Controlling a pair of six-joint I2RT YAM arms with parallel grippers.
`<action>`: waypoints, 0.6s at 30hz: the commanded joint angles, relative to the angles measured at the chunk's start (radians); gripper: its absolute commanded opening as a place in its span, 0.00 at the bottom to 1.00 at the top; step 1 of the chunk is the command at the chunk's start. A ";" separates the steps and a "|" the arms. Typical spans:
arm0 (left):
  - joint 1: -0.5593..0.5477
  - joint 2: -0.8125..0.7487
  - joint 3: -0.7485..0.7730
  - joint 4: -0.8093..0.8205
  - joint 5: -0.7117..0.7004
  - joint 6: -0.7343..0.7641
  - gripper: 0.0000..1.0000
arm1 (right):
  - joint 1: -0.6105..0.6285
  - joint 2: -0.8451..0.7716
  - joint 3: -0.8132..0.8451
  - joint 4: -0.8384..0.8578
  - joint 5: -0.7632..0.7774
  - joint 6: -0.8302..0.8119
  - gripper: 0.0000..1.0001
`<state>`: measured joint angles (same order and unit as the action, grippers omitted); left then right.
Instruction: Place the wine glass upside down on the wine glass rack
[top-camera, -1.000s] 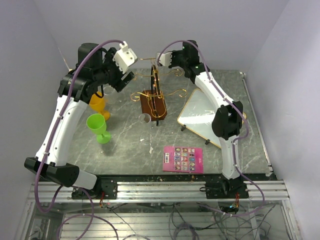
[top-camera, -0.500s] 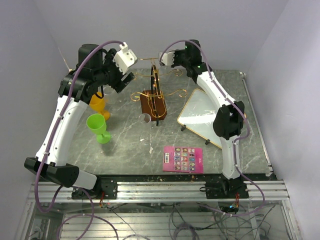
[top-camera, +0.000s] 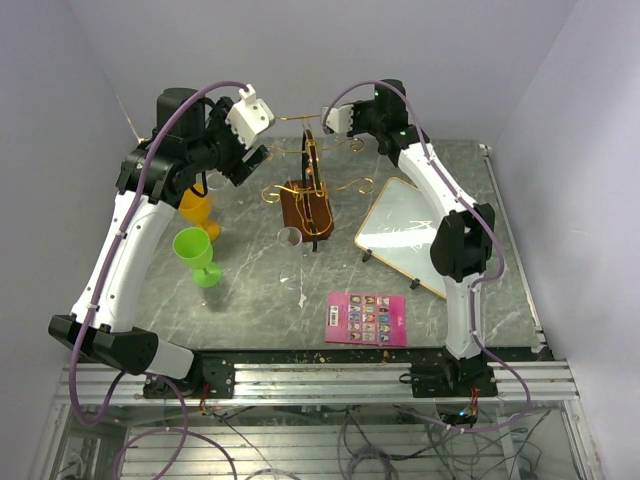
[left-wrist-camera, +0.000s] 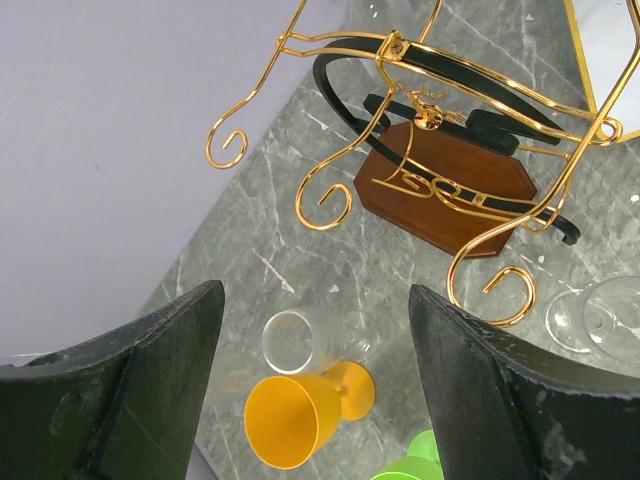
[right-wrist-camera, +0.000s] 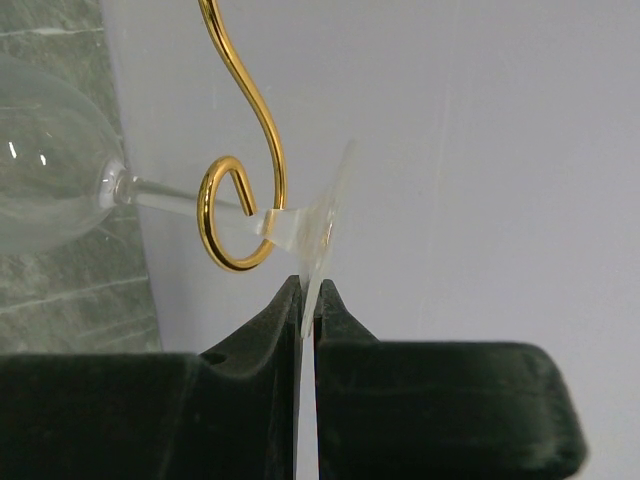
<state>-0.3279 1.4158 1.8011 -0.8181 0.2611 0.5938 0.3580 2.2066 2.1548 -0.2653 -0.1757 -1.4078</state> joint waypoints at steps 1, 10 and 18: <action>0.012 -0.021 -0.005 0.028 -0.005 -0.008 0.85 | -0.008 -0.081 -0.003 -0.006 -0.017 0.001 0.00; 0.012 -0.031 -0.015 0.027 -0.005 -0.005 0.85 | -0.007 -0.097 -0.016 -0.047 -0.030 -0.010 0.02; 0.013 -0.037 -0.026 0.031 -0.013 -0.009 0.86 | 0.003 -0.104 -0.016 -0.091 -0.053 -0.020 0.04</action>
<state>-0.3244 1.4052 1.7828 -0.8169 0.2604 0.5938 0.3553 2.1586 2.1403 -0.3550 -0.2043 -1.4193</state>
